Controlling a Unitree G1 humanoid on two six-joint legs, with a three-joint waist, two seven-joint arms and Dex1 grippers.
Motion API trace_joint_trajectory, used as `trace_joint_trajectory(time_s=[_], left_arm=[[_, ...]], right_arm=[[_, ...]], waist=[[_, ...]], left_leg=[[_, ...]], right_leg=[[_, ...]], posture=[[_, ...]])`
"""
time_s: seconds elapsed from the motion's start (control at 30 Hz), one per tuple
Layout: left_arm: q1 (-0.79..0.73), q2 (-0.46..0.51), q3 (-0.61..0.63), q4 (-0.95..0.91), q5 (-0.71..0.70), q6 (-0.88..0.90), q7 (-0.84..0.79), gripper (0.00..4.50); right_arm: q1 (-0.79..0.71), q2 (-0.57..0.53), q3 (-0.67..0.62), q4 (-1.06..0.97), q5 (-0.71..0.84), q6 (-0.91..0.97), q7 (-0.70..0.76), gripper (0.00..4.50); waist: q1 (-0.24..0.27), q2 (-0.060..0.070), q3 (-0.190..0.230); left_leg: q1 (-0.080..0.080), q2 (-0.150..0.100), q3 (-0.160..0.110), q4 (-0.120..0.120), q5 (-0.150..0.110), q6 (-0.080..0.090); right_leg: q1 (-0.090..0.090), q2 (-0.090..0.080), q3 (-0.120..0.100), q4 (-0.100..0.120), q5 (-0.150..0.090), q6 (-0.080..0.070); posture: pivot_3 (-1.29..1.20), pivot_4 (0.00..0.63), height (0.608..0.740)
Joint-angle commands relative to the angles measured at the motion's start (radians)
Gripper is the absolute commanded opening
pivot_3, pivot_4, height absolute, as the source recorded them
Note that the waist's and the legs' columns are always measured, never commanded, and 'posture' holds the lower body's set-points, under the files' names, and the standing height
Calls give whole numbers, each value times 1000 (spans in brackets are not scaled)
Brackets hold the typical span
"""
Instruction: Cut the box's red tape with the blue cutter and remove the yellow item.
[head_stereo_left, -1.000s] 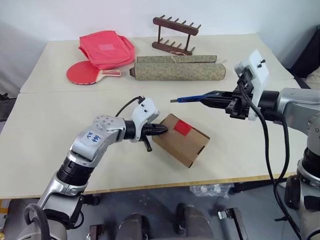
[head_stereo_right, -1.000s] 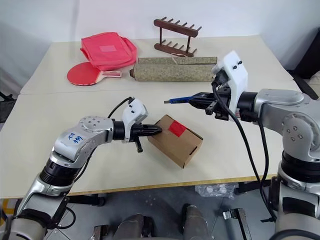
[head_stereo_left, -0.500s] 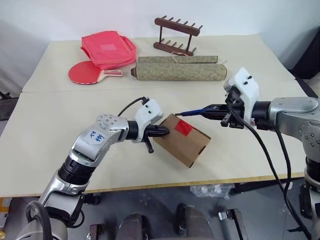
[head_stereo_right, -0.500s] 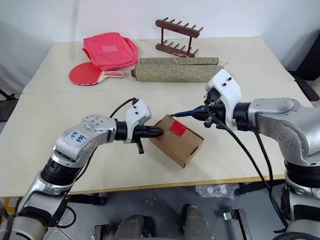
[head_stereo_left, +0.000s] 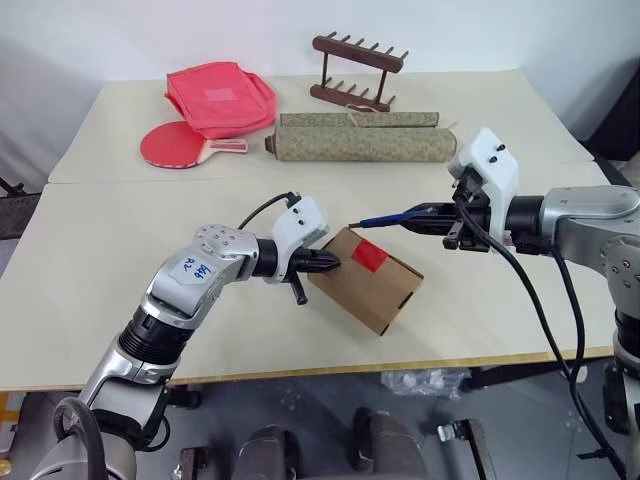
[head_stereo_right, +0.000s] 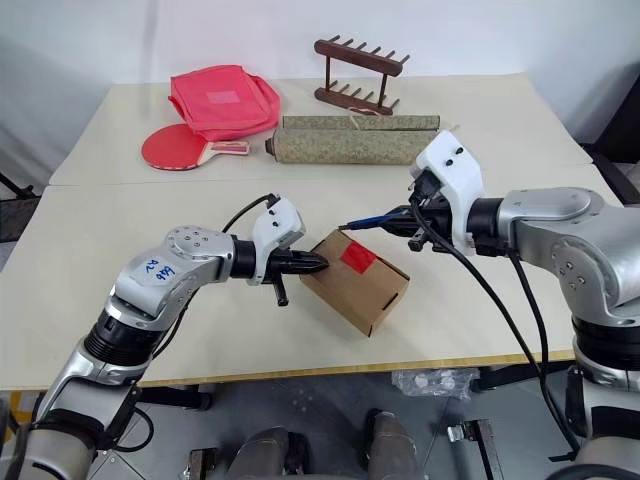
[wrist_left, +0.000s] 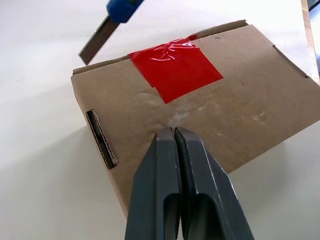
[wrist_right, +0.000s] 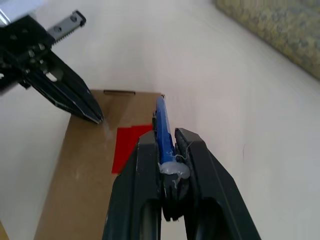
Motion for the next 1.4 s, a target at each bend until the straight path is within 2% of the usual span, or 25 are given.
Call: trace_joint_trajectory(time_s=[0.03,0.57,0.97,1.4], left_arm=[[2,1,-22,17,26,11,-1,61],[9,5,-18,8,25,16,-2,61],[11,3,-15,9,25,19,1,61],[10,5,-16,8,26,20,-1,61]], right_arm=[[7,-22,-19,-3,-6,-24,11,162],[33,-63,11,15,-31,-67,52,162],[-22,-36,-15,39,-15,-73,62,162],[9,-47,13,40,-36,-85,76,162]], waist=[[0,0,0],[0,0,0],[0,0,0],[0,0,0]], left_leg=[[0,0,0,0,0,0],[0,0,0,0,0,0],[0,0,0,1,0,0],[0,0,0,1,0,1]], right_leg=[[0,0,0,0,0,0],[0,0,0,1,0,0],[0,0,0,1,0,0],[0,0,0,2,0,0]], posture=[[0,150,740],[0,150,740],[0,150,740],[0,150,740]])
